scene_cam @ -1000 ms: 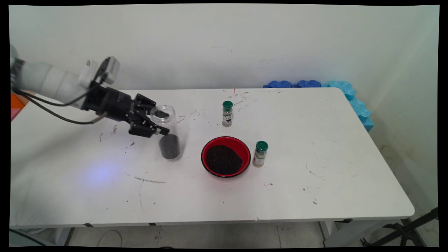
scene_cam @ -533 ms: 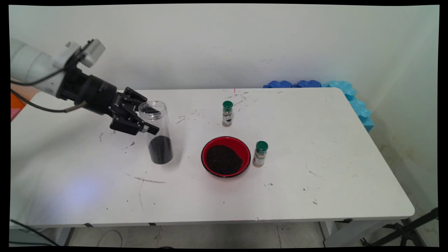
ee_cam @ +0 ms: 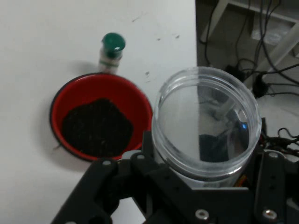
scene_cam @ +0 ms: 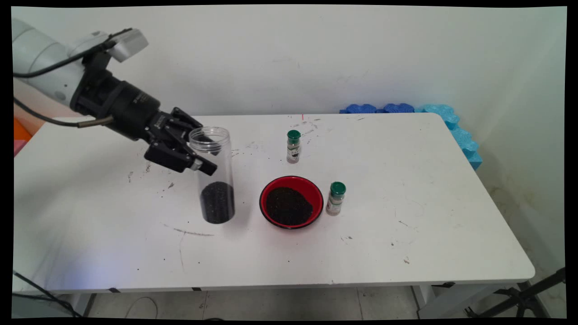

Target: Pour the black seasoning powder in the red bowl

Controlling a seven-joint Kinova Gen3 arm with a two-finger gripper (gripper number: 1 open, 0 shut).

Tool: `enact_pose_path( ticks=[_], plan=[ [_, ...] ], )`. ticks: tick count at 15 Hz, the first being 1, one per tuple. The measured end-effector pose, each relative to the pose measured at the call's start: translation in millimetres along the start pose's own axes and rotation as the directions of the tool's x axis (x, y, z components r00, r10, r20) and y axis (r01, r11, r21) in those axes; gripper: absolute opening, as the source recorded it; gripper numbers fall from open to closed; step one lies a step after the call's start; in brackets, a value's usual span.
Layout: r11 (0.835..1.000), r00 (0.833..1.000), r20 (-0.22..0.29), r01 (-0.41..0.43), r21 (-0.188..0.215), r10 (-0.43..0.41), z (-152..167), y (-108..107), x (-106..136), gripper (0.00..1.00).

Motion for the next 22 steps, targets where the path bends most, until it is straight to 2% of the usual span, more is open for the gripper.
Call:
enact_pose_path(
  ticks=[3,7,10,13,17,22],
  plan=[
    [1.000,1.000,0.023,0.016,-0.023,-0.015,12,4,13,0.00],
    [0.992,0.992,0.049,0.117,-0.041,-0.115,29,5,25,0.00],
    [0.981,0.980,0.063,0.190,-0.039,-0.188,41,2,31,0.00],
    [0.962,0.961,0.073,0.271,-0.035,-0.268,55,-5,35,0.00],
    [0.909,0.909,0.076,0.413,-0.050,-0.409,73,-15,40,0.00],
    [0.822,0.822,0.088,0.568,-0.043,-0.563,89,-26,38,0.00]
  ],
)
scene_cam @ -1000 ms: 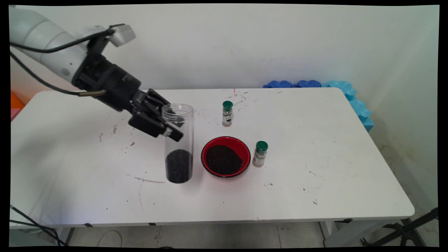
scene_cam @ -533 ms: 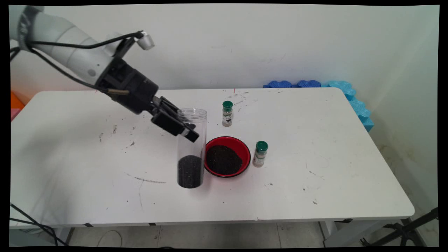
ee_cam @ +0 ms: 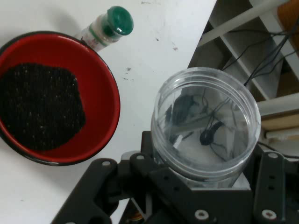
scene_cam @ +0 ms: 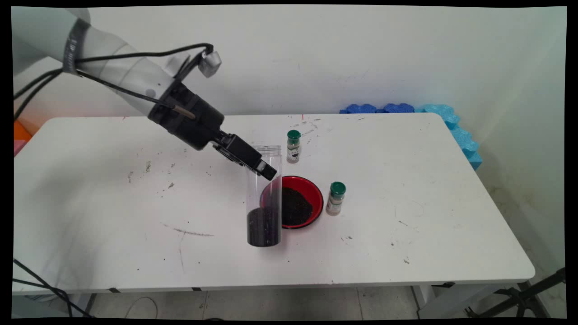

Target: Pour the black seasoning powder in the red bowl

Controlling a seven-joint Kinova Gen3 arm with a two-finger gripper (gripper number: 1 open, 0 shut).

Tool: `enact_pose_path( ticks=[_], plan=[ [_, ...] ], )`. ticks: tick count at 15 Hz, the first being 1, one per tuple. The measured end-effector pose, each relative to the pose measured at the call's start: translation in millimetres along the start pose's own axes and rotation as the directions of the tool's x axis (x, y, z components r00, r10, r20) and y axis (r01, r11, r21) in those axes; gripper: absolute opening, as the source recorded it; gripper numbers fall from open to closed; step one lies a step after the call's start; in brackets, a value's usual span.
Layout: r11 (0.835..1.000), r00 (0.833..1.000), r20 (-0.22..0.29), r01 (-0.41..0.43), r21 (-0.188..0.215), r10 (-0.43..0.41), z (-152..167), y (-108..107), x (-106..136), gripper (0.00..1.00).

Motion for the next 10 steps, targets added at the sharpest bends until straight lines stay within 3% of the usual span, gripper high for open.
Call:
enact_pose_path(
  ticks=[3,5,7,10],
  plan=[
    [0.996,0.996,0.005,0.094,-0.008,-0.094,8,-6,1,0.00],
    [0.983,0.983,0.008,0.181,-0.021,-0.181,14,-10,2,0.00],
    [0.962,0.963,0.016,0.270,-0.034,-0.269,19,-12,2,0.00],
    [0.918,0.920,0.032,0.393,-0.050,-0.391,26,-15,3,0.00]
  ],
)
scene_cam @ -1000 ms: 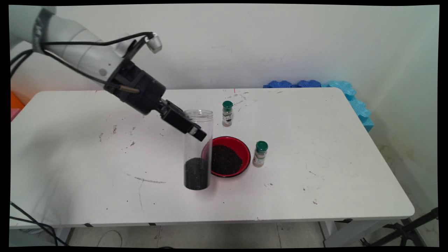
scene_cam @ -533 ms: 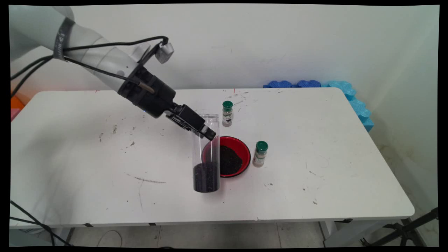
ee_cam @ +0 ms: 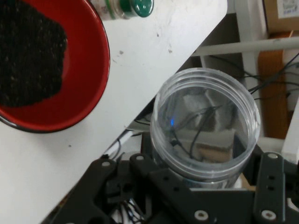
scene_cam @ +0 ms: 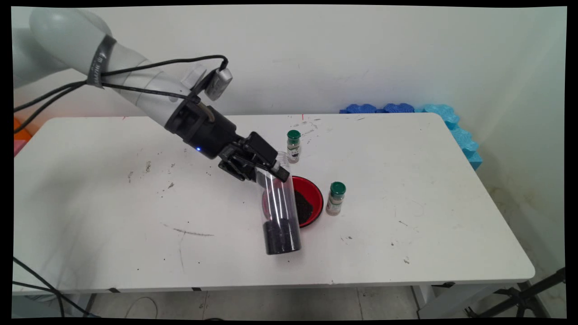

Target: Pour the black seasoning powder in the red bowl

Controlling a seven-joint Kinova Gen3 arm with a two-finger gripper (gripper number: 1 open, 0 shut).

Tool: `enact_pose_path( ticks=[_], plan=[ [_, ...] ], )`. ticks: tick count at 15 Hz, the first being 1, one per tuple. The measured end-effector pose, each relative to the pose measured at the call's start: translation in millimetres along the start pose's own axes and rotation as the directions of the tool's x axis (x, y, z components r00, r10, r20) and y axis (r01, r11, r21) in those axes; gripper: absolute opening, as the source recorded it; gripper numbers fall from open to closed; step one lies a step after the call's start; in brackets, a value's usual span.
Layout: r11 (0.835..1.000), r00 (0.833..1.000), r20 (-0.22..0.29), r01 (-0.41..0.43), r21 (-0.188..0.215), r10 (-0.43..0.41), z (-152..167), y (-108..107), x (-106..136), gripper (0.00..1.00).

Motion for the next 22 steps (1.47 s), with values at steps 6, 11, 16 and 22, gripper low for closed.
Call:
enact_pose_path(
  ticks=[6,11,16,22],
  plan=[
    [0.970,0.970,0.006,0.241,-0.038,-0.241,11,-6,6,0.00],
    [0.914,0.916,0.028,0.401,-0.062,-0.400,18,-11,8,0.00],
    [0.849,0.853,0.051,0.522,-0.077,-0.520,23,-14,9,0.00],
    [0.747,0.753,0.083,0.658,-0.093,-0.653,28,-18,11,0.00]
  ],
)
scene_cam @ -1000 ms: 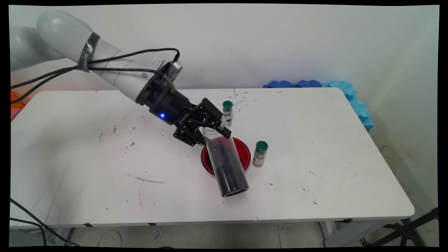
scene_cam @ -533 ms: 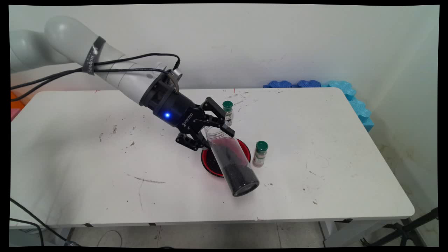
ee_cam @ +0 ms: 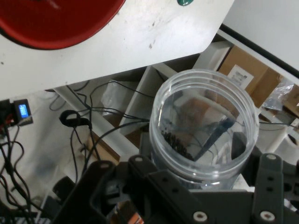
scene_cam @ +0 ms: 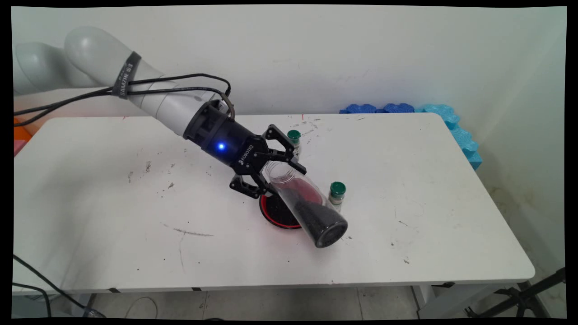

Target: Pour the black seasoning powder in the red bowl

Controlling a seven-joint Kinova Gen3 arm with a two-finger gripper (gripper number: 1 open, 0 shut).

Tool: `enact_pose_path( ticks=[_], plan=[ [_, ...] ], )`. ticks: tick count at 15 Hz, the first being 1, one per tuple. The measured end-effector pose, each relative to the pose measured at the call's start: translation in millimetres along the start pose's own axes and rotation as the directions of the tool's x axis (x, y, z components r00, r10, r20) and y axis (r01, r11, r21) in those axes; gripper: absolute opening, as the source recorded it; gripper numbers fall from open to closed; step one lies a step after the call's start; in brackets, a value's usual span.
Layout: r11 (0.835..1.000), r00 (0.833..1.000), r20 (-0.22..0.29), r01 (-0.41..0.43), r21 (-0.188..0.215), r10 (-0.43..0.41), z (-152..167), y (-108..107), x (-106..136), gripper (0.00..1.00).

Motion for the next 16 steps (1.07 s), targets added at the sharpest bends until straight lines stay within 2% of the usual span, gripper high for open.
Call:
enact_pose_path(
  ticks=[7,16],
  plan=[
    [0.991,0.991,0.024,0.134,-0.022,-0.134,4,-4,6,0.00],
    [0.968,0.968,0.046,0.248,-0.039,-0.246,8,-9,18,0.00]
  ],
)
